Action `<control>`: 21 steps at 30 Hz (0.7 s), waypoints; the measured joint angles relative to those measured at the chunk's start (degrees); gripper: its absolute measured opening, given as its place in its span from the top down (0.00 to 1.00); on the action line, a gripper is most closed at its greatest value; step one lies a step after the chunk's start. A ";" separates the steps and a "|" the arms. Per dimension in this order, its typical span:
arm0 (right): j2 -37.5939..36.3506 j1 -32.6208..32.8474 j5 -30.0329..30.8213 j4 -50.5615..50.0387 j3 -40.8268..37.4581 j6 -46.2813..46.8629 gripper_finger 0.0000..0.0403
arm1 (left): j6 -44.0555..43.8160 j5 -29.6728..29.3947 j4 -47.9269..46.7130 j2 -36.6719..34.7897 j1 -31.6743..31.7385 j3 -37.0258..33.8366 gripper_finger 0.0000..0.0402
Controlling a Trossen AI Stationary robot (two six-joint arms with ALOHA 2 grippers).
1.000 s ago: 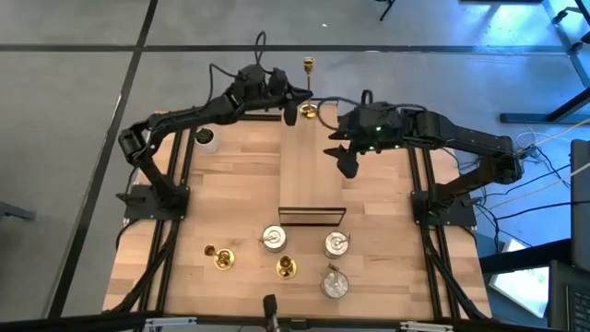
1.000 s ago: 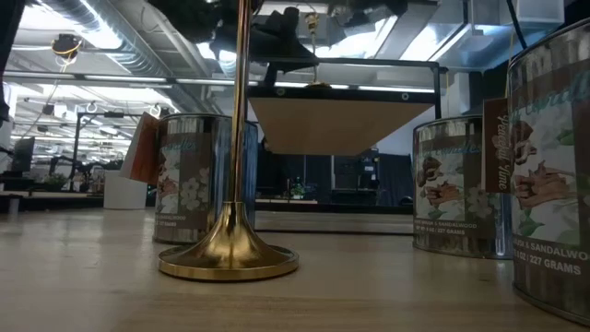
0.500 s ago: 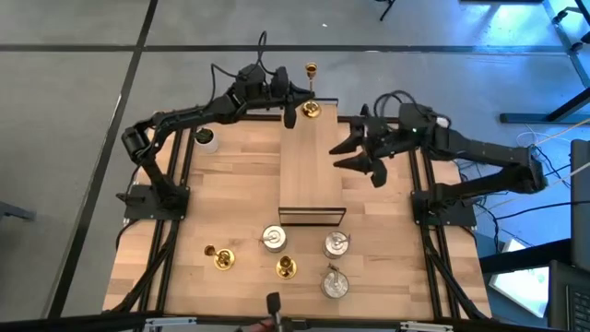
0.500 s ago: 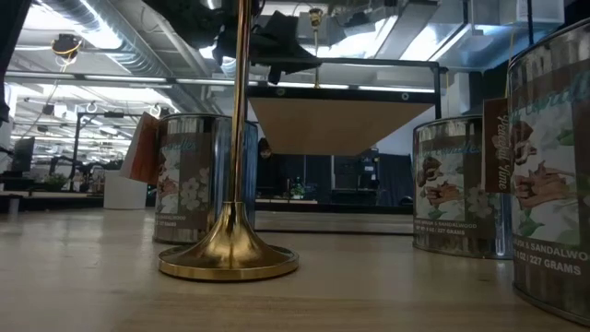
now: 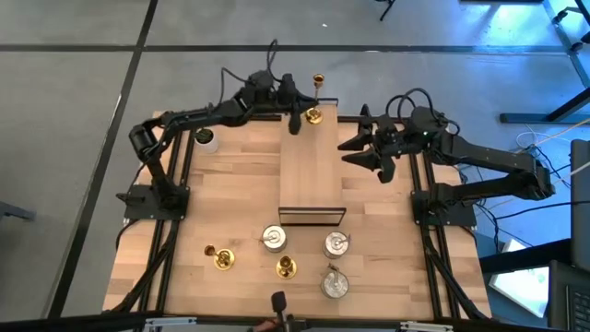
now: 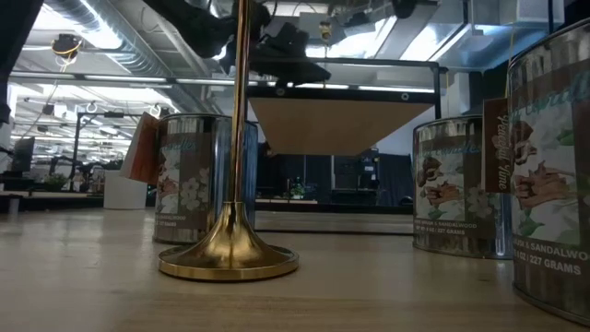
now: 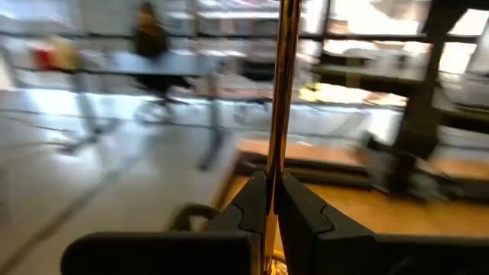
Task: Pick & Place candle stick holders
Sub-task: Put the bottom right gold candle holder on the shelf
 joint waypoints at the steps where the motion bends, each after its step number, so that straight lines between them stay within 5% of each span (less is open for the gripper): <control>1: 0.08 0.00 0.00 -0.36 0.00 0.07 0.56 | -0.49 -3.88 0.58 0.13 -0.71 0.00 0.97; 9: 0.08 0.00 0.00 -1.80 0.00 0.08 0.56 | -4.00 -23.39 2.24 0.79 -5.20 0.00 0.97; 21: 0.08 -0.02 0.02 -4.33 0.00 1.14 0.56 | -3.64 -39.39 7.35 4.88 -9.85 0.00 0.97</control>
